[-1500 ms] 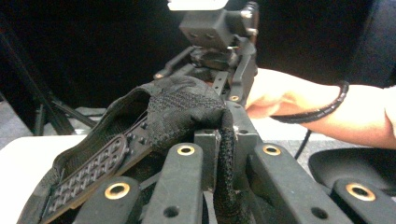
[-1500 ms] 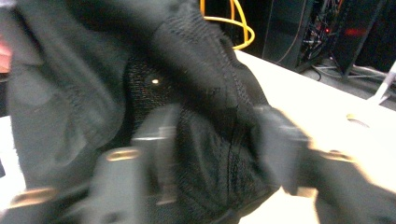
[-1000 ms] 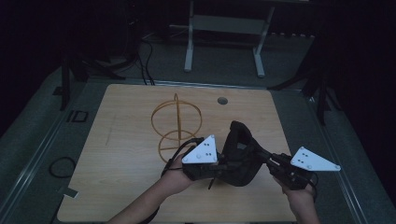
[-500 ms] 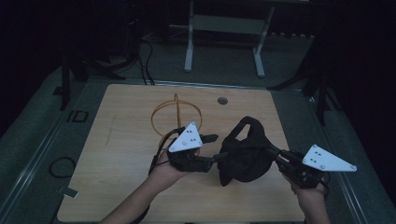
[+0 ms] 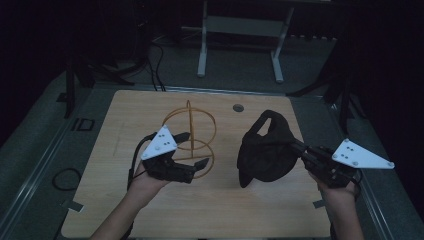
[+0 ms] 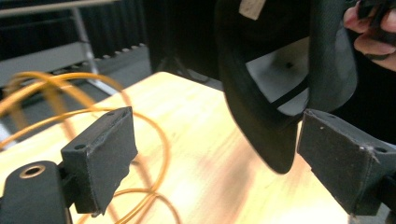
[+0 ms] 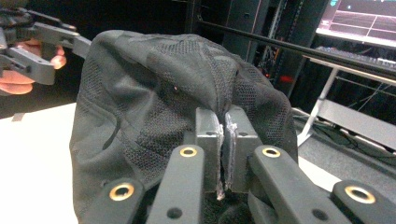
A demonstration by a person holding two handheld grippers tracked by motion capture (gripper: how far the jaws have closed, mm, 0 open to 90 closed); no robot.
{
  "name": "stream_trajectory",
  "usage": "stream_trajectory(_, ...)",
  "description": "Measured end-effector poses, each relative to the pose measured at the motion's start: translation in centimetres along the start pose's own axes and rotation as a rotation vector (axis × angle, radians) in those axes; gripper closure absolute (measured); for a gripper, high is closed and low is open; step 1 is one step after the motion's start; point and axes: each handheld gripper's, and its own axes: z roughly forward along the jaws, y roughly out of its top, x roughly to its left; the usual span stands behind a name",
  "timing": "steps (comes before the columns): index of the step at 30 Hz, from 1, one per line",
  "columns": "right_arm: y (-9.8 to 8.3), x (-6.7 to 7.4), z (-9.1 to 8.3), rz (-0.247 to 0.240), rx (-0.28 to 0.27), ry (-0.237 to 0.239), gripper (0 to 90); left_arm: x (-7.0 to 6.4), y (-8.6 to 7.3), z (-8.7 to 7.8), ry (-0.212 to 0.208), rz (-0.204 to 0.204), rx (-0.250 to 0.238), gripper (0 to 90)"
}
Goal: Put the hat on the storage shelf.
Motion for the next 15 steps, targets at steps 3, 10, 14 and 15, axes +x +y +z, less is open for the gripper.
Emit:
stream_trajectory(3,0.5,-0.3,0.2,0.003,-0.008,0.001,86.0,0.6,-0.8,-1.2,0.071,0.007,-0.037,8.4)
stream_trajectory(10,2.3,-0.9,2.0,-0.013,-0.012,0.011,86.0,2.7,-3.8,-3.4,0.167,-0.036,-0.029,3.1)
stream_trajectory(14,3.2,-0.9,3.0,-0.023,-0.009,0.017,86.0,3.6,-6.0,-4.3,0.176,-0.063,-0.033,3.1)
stream_trajectory(15,3.5,-0.8,3.3,-0.029,-0.005,0.018,85.9,3.8,-6.5,-4.5,0.174,-0.062,-0.032,3.1)
